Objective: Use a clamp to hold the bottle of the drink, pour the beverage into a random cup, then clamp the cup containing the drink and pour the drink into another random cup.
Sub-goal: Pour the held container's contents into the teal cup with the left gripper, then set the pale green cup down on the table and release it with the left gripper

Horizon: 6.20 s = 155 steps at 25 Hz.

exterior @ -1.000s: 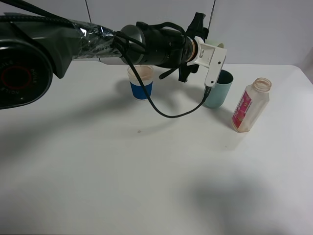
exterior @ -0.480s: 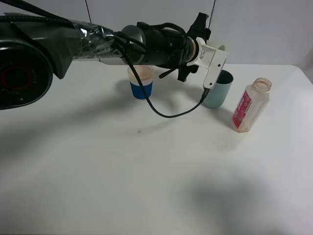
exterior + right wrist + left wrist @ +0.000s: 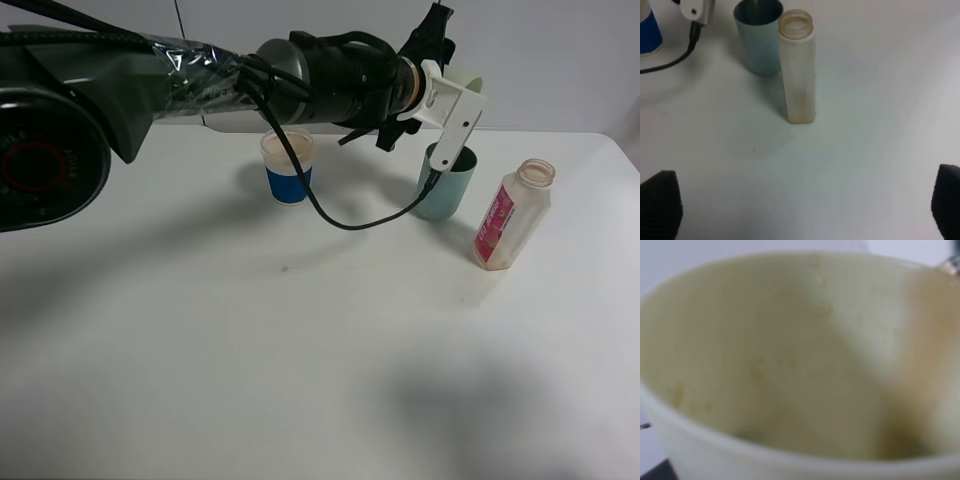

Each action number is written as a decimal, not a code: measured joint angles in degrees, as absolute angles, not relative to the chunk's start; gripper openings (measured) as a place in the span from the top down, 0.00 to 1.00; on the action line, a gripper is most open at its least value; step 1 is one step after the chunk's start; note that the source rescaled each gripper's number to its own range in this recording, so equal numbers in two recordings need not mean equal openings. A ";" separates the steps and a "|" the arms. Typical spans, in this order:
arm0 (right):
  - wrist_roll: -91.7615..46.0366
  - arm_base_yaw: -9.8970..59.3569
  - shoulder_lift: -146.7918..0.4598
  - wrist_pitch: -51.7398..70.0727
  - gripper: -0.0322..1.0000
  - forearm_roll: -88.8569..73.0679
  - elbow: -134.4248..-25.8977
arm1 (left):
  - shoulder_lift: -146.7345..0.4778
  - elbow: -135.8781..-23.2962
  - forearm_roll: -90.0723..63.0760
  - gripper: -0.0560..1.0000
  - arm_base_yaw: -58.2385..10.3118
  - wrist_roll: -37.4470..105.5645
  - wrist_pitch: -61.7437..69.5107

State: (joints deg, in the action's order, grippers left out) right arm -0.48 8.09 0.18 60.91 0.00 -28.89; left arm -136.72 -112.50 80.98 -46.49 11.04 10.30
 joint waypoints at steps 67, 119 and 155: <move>-0.48 8.09 0.18 60.91 0.00 0.00 -28.89 | -134.33 -112.87 37.08 0.92 -41.92 3.47 8.64; -0.48 8.09 0.18 60.91 0.00 0.00 -28.89 | -115.96 -48.18 -8.45 0.92 -43.50 6.21 -56.67; -0.48 8.09 0.18 60.91 0.00 0.00 -28.89 | -127.63 -41.16 -6.43 0.92 -43.54 2.20 -68.89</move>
State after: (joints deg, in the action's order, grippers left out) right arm -0.48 8.09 0.18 60.91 0.00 -28.89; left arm -127.63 -41.16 -6.43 -43.54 2.20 -68.89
